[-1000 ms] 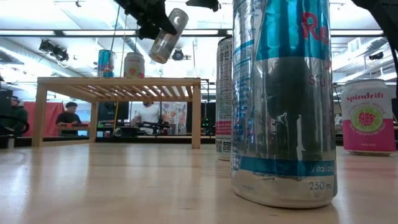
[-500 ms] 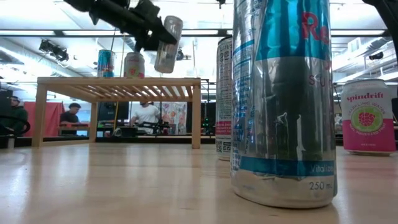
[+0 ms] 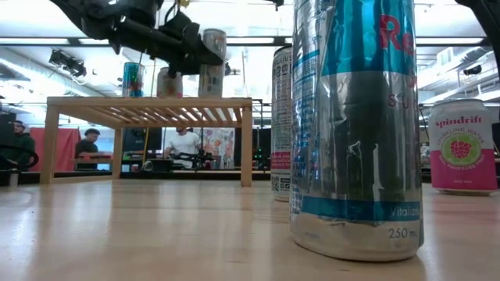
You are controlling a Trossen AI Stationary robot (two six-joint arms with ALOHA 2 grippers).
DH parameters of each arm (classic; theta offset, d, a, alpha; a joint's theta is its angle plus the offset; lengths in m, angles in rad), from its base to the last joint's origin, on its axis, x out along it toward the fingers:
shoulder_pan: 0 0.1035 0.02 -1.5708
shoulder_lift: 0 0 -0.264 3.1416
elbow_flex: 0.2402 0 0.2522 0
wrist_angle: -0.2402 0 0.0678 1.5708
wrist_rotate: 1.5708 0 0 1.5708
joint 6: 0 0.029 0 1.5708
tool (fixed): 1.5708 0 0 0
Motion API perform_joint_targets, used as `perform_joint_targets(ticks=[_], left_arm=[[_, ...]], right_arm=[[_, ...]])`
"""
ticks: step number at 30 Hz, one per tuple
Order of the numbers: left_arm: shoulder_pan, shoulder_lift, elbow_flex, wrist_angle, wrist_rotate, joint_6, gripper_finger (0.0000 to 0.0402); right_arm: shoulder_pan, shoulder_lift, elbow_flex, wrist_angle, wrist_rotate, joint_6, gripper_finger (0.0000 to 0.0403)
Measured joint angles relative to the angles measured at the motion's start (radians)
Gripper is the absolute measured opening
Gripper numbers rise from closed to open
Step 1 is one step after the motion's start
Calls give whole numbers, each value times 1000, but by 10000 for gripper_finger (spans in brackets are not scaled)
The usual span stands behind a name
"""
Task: Place canned beverage on shelf
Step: Put the top white and yellow soda can on the shelf aligned with the pink and white soda can
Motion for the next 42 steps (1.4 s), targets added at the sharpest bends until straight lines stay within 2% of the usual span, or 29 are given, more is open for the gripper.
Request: perform_joint_targets(ticks=[10,16,24,42], left_arm=[[-5,0,1,-10,-45,-3,264],[6,0,1,-28,-98,-65,269],[6,-1,4,-38,-91,-98,310],[6,-1,4,-20,-95,-78,315]], right_arm=[[0,1,0,0,0,0,302],[0,1,0,0,0,0,302],[0,1,-1,0,0,0,302],[0,1,-1,-1,0,0,302]])
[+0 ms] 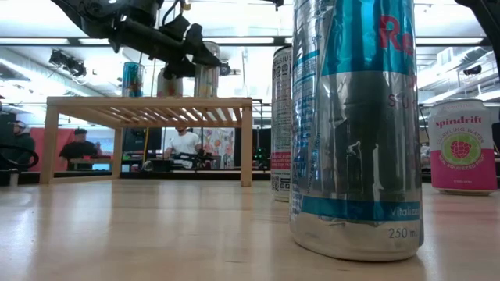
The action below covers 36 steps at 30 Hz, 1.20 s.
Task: Place canned beverage on shelf
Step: Put the top white and yellow soda can on the shelf aligned with the pink and white soda can
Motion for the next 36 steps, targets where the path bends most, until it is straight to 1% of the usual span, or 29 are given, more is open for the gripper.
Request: perform_joint_targets(ticks=[11,23,28,31,36], left_arm=[[-3,0,76,-15,1,9,316],[-14,0,236,-188,1,71,316],[-8,0,297,-222,-18,94,316],[-6,0,357,-229,-25,97,316],[-7,-6,532,-393,-24,160,316]], right_arm=[[0,0,0,0,0,0,302],[0,1,0,0,0,0,302],[0,1,0,0,0,-4,302],[0,1,0,-15,0,-44,302],[0,1,-25,-37,-30,-131,302]])
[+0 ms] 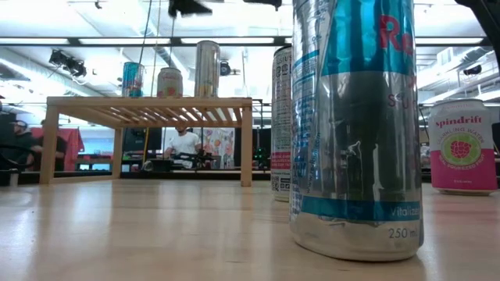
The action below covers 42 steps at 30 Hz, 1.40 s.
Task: Place canned beverage on shelf
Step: Put the top white and yellow soda can on the shelf aligned with the pink and white soda can
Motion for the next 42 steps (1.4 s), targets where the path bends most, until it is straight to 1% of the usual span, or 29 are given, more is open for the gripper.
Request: perform_joint_targets(ticks=[2,5,8,12,14,19,28,37,42], left_arm=[[0,-2,84,-85,0,12,316],[1,-1,209,-243,-1,15,316],[-1,-2,319,-353,0,15,316],[0,-1,435,-491,3,16,316],[0,-3,470,-536,3,16,316],[0,0,489,-599,3,31,316],[0,-2,490,-613,3,38,316],[0,-2,490,-623,2,38,316],[0,-2,490,-629,2,39,316]], right_arm=[[0,1,-25,9,-2,-24,302],[-7,1,-85,76,2,-48,302],[-24,1,-159,163,-3,-62,302],[-54,2,-273,301,-14,-69,302],[-62,1,-333,385,-15,-69,302],[-69,1,-447,525,-54,-78,302],[-85,0,-583,784,-42,-11,302],[-73,8,-597,807,-55,3,302],[-57,31,-596,831,-22,12,302]])
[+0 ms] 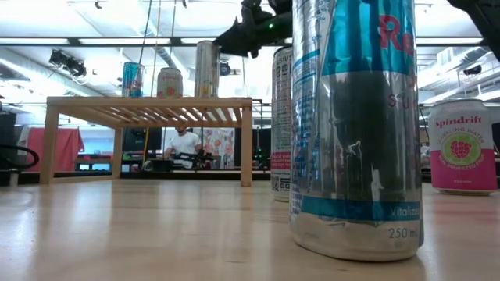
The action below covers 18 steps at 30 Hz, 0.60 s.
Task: Place canned beverage on shelf
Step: Put the top white and yellow soda can on the shelf aligned with the pink and white soda can
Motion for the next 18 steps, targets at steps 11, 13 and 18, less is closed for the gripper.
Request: perform_joint_targets(ticks=[11,13,18], left_arm=[[0,0,0,-30,-1,3,316],[0,0,0,-30,-1,3,316],[0,0,0,-30,0,2,315]], right_arm=[[-3,54,-1,83,-1,41,302],[-3,58,-1,90,-1,45,302],[3,60,-1,91,17,74,302]])
